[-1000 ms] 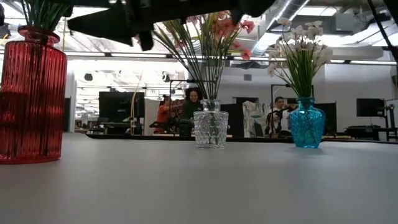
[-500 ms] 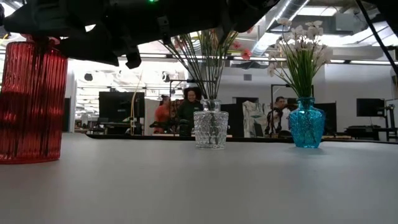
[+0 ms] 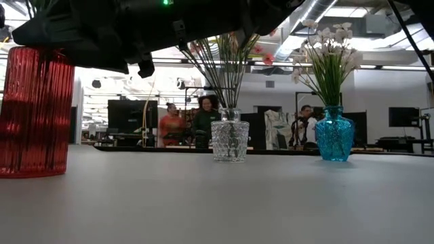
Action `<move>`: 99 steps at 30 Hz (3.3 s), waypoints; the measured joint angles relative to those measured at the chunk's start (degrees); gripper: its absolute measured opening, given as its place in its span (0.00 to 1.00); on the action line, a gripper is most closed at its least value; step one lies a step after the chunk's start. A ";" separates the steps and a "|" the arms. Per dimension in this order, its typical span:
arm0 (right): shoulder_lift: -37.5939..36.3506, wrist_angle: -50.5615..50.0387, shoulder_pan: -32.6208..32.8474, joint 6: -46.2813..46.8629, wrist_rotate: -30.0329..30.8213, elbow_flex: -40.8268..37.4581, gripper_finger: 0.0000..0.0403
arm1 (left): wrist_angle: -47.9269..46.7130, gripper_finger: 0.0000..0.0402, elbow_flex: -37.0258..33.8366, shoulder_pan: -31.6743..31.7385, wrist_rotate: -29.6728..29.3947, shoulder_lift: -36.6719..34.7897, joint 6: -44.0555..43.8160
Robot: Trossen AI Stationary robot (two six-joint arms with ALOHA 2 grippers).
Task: Sort flowers into vase by color
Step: Put the red flowers into the red vase
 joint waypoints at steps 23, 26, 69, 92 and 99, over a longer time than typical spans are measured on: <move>-0.06 0.62 -0.07 0.02 0.04 -0.02 0.45 | -8.68 0.00 0.09 0.00 4.35 -0.07 -5.80; -0.07 1.01 -0.07 0.00 0.02 -0.07 0.44 | -8.93 0.00 0.09 0.00 6.11 -0.04 -5.58; -0.04 1.44 -0.76 0.40 0.07 -0.11 0.47 | -16.48 0.23 -0.07 0.00 11.03 4.35 -12.62; -0.04 1.52 -0.76 0.37 -0.20 -0.04 0.51 | -16.61 0.45 -0.02 -0.02 14.80 -4.62 -9.41; -0.04 1.50 -0.76 0.42 -0.20 -0.04 0.51 | -18.81 0.45 0.00 -0.02 16.50 -7.79 -10.14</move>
